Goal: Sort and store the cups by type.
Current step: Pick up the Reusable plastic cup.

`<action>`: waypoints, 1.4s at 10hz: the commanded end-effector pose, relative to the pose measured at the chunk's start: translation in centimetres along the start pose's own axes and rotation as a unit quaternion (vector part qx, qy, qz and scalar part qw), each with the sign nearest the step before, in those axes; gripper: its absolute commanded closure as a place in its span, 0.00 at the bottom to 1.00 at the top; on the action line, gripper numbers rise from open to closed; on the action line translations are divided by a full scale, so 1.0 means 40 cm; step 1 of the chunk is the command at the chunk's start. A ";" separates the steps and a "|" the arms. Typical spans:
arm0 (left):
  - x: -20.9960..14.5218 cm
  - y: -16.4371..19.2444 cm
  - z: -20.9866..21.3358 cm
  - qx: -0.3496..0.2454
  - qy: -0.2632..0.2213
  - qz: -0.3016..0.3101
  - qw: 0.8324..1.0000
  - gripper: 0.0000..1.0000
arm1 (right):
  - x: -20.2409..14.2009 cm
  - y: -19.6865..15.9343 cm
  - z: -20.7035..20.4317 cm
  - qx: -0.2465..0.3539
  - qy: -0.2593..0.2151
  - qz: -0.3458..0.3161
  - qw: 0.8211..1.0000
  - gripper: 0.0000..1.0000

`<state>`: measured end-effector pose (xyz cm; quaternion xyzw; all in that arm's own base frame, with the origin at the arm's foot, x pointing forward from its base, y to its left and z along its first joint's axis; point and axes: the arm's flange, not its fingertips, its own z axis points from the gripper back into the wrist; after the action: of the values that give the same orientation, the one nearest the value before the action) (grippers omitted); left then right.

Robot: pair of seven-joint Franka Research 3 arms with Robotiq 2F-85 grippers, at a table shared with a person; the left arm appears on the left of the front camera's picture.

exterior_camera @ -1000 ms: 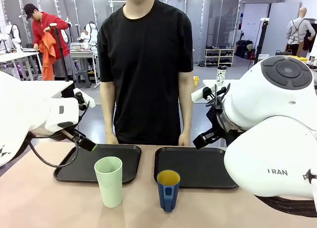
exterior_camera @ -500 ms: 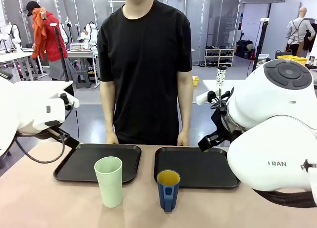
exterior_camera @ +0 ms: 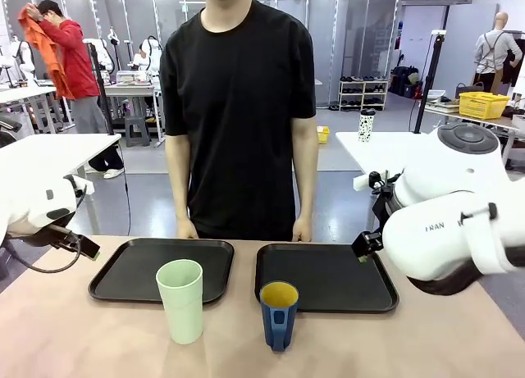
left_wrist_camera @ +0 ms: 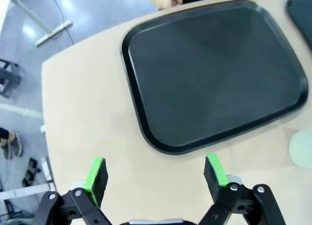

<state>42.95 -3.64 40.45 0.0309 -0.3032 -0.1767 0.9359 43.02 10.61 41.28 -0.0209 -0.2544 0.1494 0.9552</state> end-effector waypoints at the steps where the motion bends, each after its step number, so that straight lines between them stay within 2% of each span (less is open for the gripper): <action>1: 0.029 0.045 -0.047 -0.035 -0.009 0.021 0.999 0.00 | 0.038 -0.032 -0.048 0.016 0.015 -0.015 1.000 0.00; 2: 0.027 0.060 -0.067 -0.054 -0.005 0.035 0.998 0.00 | 0.039 -0.046 -0.067 0.017 0.023 -0.023 0.999 0.00; 4: 0.026 0.073 -0.077 -0.052 -0.003 0.048 0.998 0.00 | 0.043 -0.064 -0.086 0.012 0.031 -0.052 0.998 0.00; 5: 0.028 0.080 -0.079 -0.041 -0.001 0.058 0.997 0.00 | 0.052 -0.072 -0.093 -0.004 0.032 -0.089 0.996 0.00; 6: 0.030 0.080 -0.079 -0.037 0.001 0.067 0.997 0.00 | 0.032 -0.054 -0.087 0.011 0.028 -0.037 0.999 0.00; 7: 0.021 0.046 -0.061 -0.041 -0.001 0.056 0.998 0.00 | 0.032 -0.054 -0.087 0.011 0.028 -0.037 0.999 0.00; 14: 0.021 0.046 -0.061 -0.041 -0.001 0.056 0.998 0.00 | 0.032 -0.054 -0.087 0.011 0.028 -0.037 0.999 0.00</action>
<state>45.72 -2.21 39.19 -0.0247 -0.2977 -0.1337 0.9449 46.59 9.11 39.02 -0.0047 -0.2247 0.1108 0.9681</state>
